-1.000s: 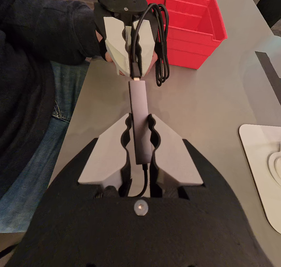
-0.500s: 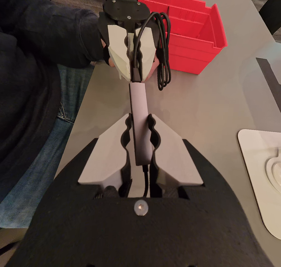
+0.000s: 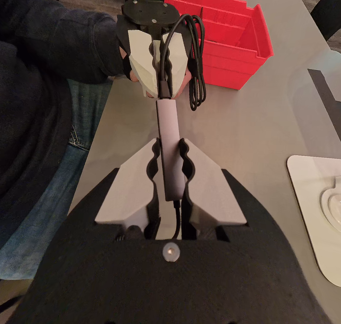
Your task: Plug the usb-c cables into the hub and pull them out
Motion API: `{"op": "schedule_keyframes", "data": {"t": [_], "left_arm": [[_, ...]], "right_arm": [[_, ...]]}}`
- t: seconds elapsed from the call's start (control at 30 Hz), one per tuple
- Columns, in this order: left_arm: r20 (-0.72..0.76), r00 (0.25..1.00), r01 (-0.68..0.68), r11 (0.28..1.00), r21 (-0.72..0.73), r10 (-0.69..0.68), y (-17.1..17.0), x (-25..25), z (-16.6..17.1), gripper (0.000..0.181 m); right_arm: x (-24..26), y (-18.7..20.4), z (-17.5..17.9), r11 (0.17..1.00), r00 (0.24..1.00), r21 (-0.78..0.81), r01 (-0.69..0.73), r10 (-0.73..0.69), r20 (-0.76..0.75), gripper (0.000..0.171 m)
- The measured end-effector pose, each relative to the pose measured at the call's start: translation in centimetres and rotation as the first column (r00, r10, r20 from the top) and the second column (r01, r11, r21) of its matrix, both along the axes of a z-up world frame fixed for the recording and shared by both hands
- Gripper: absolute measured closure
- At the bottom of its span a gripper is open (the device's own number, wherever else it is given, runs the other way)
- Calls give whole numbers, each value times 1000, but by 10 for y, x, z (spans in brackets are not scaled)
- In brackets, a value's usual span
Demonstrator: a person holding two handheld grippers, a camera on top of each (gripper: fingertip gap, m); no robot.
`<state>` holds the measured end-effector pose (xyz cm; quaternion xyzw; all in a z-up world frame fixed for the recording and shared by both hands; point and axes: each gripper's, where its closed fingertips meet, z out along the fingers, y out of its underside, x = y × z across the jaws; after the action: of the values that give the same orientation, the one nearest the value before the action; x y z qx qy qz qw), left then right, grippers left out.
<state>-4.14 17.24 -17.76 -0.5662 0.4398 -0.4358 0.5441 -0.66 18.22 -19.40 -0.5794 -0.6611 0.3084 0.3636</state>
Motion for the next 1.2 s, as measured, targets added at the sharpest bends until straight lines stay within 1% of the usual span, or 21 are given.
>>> {"op": "schedule_keyframes", "data": {"t": [0.3, 0.37, 0.43, 0.57, 0.67, 0.87, 1.03, 1.1, 1.2], "left_arm": [[-8, 1000, -4, 1000, 1, 4, 0, -1, -1, 168], [-43, 999, -14, 1000, 13, 14, 1, 0, -4, 168], [-9, 1000, 2, 1000, -1, -2, 0, -2, 0, 168], [12, 1000, 4, 1000, -9, -4, 0, -3, 1, 168], [-10, 1000, 2, 1000, -14, -2, 0, -2, -3, 168], [7, 1000, -2, 1000, -19, 2, 0, -1, -1, 168], [6, 1000, -21, 1000, -7, 21, 1, -1, 2, 168], [1, 999, -33, 999, 4, 33, 2, 1, 5, 169], [-4, 999, -44, 999, 15, 44, 2, 2, 8, 168]], "right_arm": [[-1, -1, 4, 1000, 998, -30, 8, -10, -56, 153], [-2, 0, -1, 1000, 999, -28, 11, -13, -39, 153], [-4, -1, 1, 999, 998, -37, 5, -7, -55, 153], [-5, -1, 3, 999, 998, -34, 6, -8, -65, 153], [-4, 0, -2, 1000, 999, -31, 8, -9, -46, 153], [-3, -1, -2, 1000, 999, -12, 17, -18, -41, 153], [-4, 0, -7, 998, 999, 38, 40, -40, -10, 152], [-4, 3, -9, 992, 998, 113, 59, -61, 21, 152], [-3, 4, -12, 974, 991, 217, 68, -90, 95, 146]]}}
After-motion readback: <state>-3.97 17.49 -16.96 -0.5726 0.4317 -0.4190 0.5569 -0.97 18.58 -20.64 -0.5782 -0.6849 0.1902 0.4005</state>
